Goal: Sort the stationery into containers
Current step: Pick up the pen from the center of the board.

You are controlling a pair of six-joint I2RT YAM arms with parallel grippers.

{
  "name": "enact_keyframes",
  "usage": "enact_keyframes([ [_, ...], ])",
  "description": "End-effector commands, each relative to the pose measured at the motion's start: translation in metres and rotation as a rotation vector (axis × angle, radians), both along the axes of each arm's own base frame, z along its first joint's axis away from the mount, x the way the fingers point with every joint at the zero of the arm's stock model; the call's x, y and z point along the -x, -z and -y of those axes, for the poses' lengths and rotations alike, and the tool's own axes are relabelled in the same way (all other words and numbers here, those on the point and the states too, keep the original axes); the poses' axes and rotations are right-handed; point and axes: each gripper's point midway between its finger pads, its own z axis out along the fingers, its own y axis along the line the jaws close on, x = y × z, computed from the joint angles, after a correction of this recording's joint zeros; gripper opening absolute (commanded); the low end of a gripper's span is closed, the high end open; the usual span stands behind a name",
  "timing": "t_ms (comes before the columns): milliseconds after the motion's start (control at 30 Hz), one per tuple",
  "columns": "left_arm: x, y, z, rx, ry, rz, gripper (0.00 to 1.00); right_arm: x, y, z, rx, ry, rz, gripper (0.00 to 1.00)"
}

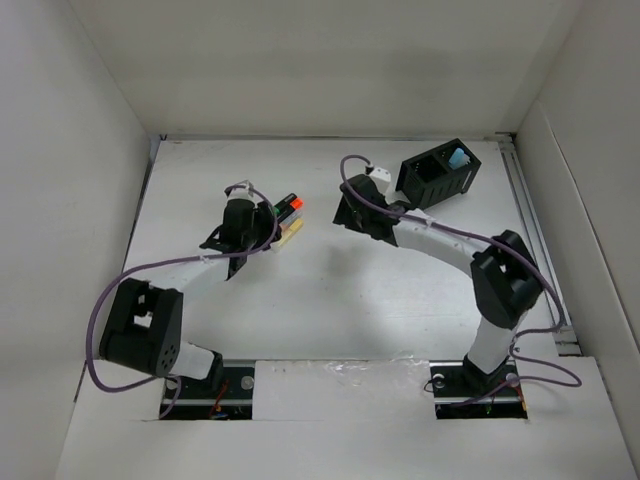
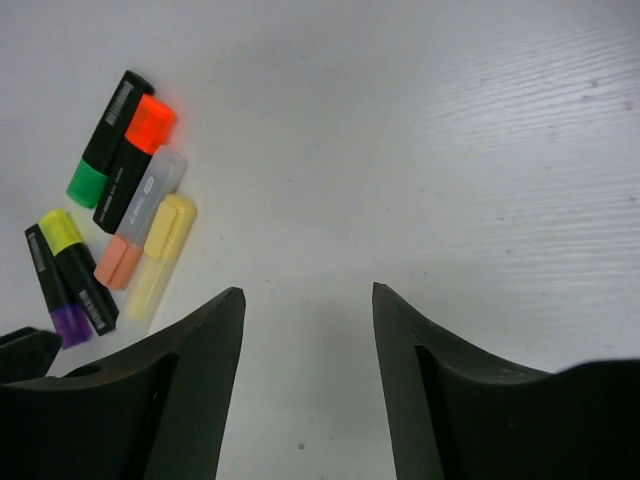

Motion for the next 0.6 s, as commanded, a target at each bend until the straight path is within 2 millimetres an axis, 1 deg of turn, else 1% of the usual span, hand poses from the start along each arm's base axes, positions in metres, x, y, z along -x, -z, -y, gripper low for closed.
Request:
enact_keyframes([
  [0,-0.011,0.001,-0.004,-0.069,-0.001,-0.011,0.47,0.003,-0.055,0.014,-0.108,0.014,0.092,0.61],
  [33,-0.014,0.002,-0.003,-0.077,0.005,-0.011,0.47,0.011,-0.047,0.018,-0.1,0.007,0.073,0.62],
  [67,-0.012,0.008,-0.002,-0.091,0.005,-0.028,0.47,0.014,-0.058,0.021,-0.119,0.007,0.096,0.63],
  [100,-0.015,0.013,-0.006,-0.119,-0.01,-0.04,0.47,0.016,-0.059,0.028,-0.12,0.016,0.098,0.63],
  [133,-0.019,0.009,0.0,-0.124,-0.004,-0.03,0.47,0.018,-0.061,0.03,-0.126,0.016,0.105,0.63],
  [167,-0.018,0.011,0.006,-0.138,0.018,-0.04,0.47,0.023,-0.064,0.032,-0.131,0.003,0.114,0.63],
  [200,-0.021,0.017,0.004,-0.151,0.008,-0.052,0.47,0.023,-0.064,0.038,-0.131,0.015,0.115,0.63],
  [233,-0.019,0.023,0.003,-0.165,0.015,-0.07,0.47,0.024,-0.065,0.034,-0.148,-0.004,0.112,0.63],
  [267,-0.022,0.022,0.004,-0.165,0.015,-0.068,0.47,0.024,-0.066,0.04,-0.149,0.006,0.114,0.63],
  [300,-0.024,0.021,0.005,-0.161,0.014,-0.059,0.47,0.027,-0.066,0.04,-0.154,-0.001,0.112,0.63],
  [367,-0.024,0.027,0.01,-0.154,0.043,-0.068,0.47,0.028,-0.067,0.042,-0.152,-0.006,0.121,0.63],
  [400,-0.023,0.027,0.011,-0.157,0.057,-0.067,0.47,0.028,-0.063,0.046,-0.146,0.003,0.114,0.63],
  [433,-0.023,0.03,0.011,-0.16,0.058,-0.076,0.47,0.029,-0.068,0.045,-0.158,-0.007,0.118,0.63],
  [467,-0.022,0.036,0.011,-0.165,0.059,-0.089,0.47,0.028,-0.068,0.047,-0.164,-0.007,0.114,0.63],
  [500,-0.026,0.035,0.01,-0.169,0.051,-0.085,0.47,0.027,-0.069,0.046,-0.17,-0.008,0.121,0.63],
  [533,-0.025,0.038,0.01,-0.172,0.052,-0.093,0.47,0.029,-0.065,0.045,-0.17,-0.017,0.109,0.63],
  [567,-0.027,0.041,0.013,-0.168,0.061,-0.102,0.47,0.03,-0.07,0.046,-0.176,-0.017,0.118,0.63],
])
